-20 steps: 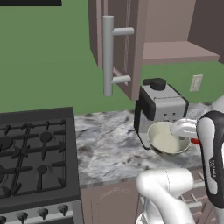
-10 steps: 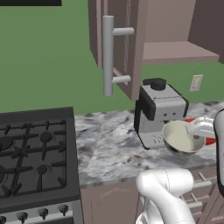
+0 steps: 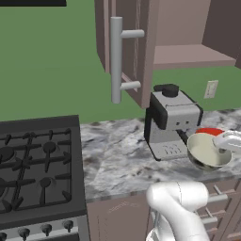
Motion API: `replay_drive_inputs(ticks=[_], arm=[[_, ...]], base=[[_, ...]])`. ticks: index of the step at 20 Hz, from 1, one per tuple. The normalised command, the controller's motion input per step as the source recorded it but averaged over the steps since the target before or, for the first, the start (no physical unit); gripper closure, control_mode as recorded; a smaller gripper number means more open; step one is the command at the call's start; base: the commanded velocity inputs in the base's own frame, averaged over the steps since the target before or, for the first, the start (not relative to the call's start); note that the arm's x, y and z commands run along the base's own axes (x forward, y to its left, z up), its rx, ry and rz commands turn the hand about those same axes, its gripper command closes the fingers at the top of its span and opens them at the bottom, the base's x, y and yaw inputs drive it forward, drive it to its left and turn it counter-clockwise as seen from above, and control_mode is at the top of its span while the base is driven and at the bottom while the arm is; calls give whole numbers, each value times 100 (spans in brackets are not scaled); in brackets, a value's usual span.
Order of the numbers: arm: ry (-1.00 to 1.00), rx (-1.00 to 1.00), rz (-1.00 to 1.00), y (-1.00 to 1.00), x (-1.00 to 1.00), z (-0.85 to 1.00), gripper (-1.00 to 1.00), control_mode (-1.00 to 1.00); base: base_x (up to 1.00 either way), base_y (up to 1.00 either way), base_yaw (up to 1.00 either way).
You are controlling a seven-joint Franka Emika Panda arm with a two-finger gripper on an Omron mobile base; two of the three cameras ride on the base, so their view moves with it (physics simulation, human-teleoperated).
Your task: Pick up the bowls on the counter and stack them on top of one another in the open cabinet. Place the smaller bowl on top of the larger bowl.
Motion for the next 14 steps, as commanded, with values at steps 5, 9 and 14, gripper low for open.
replay_drive_inputs(ticks=[5, 9, 14], arm=[[0, 7, 0, -45, 0, -15, 100, -100], [0, 8, 0, -48, 0, -21, 100, -100], [0, 8, 1, -56, 0, -14, 100, -100]], base=[[0, 0, 0], [0, 0, 0], [0, 0, 0]])
